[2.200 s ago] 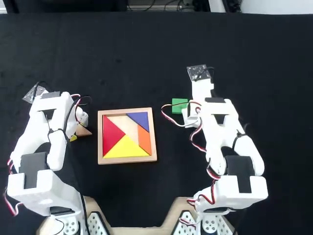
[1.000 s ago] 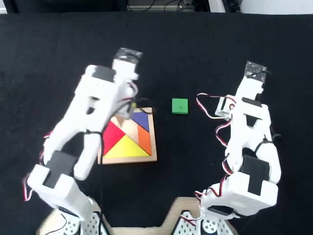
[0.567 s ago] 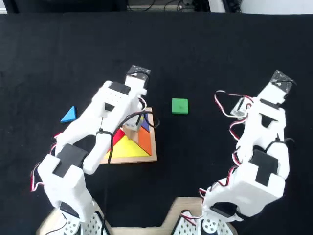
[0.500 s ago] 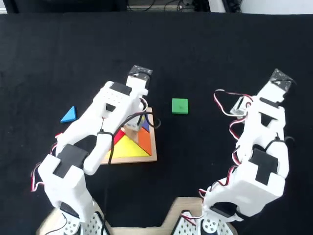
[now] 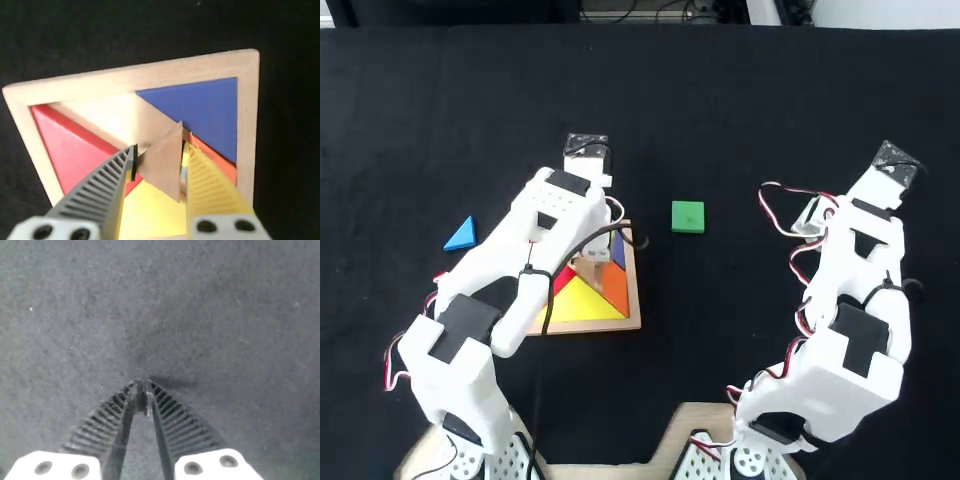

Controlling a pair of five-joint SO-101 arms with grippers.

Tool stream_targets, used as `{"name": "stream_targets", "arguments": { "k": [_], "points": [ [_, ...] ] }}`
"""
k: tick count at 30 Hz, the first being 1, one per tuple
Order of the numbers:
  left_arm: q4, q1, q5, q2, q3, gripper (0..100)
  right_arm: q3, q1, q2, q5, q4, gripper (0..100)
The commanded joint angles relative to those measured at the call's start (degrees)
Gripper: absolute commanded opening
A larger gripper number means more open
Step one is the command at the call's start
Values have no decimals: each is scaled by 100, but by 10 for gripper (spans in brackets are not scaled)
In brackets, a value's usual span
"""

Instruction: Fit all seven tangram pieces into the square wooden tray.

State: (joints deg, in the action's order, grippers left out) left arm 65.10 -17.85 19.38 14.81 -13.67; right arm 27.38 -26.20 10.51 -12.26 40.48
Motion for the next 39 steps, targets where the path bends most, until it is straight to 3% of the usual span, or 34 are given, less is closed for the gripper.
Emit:
{"name": "stream_targets", "arguments": {
  "k": [1, 11, 17, 31, 39],
  "points": [
    [26, -66, 176, -97, -57, 30, -312, 26, -22, -35, 18, 11],
    [35, -92, 158, -97, -198, 34, -321, 26, -22, -35, 18, 11],
    [290, -479, 132, -105, -136, 150, -321, 35, -13, -35, 9, 11],
    [993, -523, -167, -105, 400, 157, -321, 35, -13, -35, 9, 11],
    [958, -479, -369, -105, 488, 247, -312, 114, -22, 105, 18, 11]
  ]
}}
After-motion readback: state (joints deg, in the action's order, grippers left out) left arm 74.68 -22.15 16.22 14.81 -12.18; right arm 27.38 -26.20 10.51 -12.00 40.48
